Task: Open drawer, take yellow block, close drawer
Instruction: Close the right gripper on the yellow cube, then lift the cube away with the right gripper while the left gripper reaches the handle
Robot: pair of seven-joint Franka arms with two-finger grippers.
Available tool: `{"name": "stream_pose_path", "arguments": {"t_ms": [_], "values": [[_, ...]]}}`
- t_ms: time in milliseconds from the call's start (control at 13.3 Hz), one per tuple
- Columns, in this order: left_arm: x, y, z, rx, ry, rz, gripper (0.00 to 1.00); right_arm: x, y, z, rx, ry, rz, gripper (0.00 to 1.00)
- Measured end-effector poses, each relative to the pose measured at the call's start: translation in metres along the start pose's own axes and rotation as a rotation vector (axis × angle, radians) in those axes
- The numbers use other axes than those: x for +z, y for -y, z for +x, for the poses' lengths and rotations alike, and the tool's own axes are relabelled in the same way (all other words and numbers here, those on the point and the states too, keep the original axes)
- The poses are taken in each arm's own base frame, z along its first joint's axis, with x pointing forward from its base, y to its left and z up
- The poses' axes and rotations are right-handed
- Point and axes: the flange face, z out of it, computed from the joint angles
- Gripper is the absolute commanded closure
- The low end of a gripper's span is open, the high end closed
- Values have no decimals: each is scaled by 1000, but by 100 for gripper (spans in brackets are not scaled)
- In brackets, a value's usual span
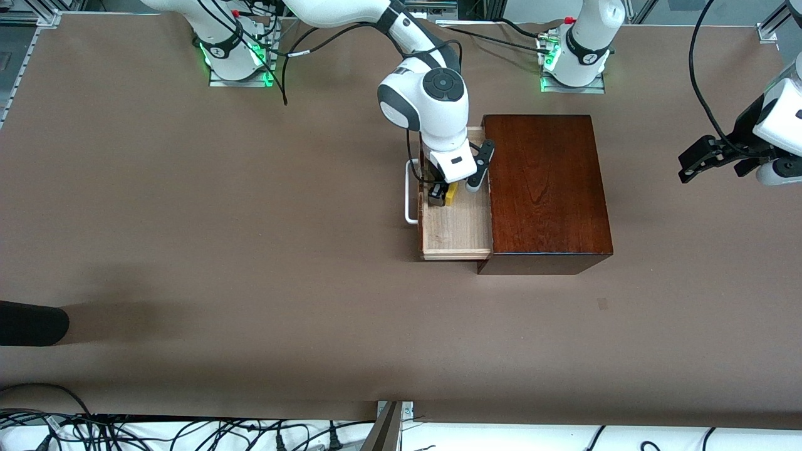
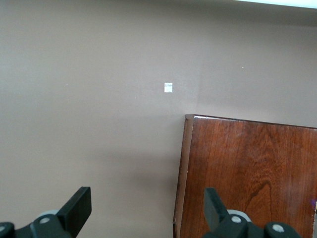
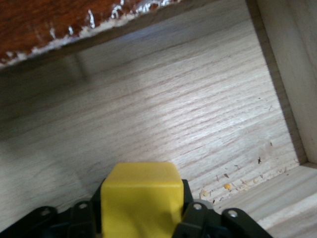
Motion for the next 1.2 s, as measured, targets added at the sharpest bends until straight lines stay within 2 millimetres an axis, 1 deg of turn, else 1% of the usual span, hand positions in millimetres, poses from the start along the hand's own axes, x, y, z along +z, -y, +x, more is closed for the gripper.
{"name": "stream_pose_path", "arguments": {"t_ms": [300,450,751,976,1126,1201], "values": [[0,-2,0,4,-1,-1,0,0,-1,-1,-1,8,0,100],[0,-3,0,5,0,-1,0,-5,-2,-2,-1,40,6,100],[0,-4,0,8,0,-1,0,-40,-2,4,-4,96,25,100],[1,-6,0,22,0,-2,0,-56,-4,3,-6,127,34,100],[1,-8,-1,34,0,-2,0,-75,-11,1,-12,130,32,100],[0,-8,-1,36,-1,-2,0,-86,-18,-2,-14,134,33,100]]}}
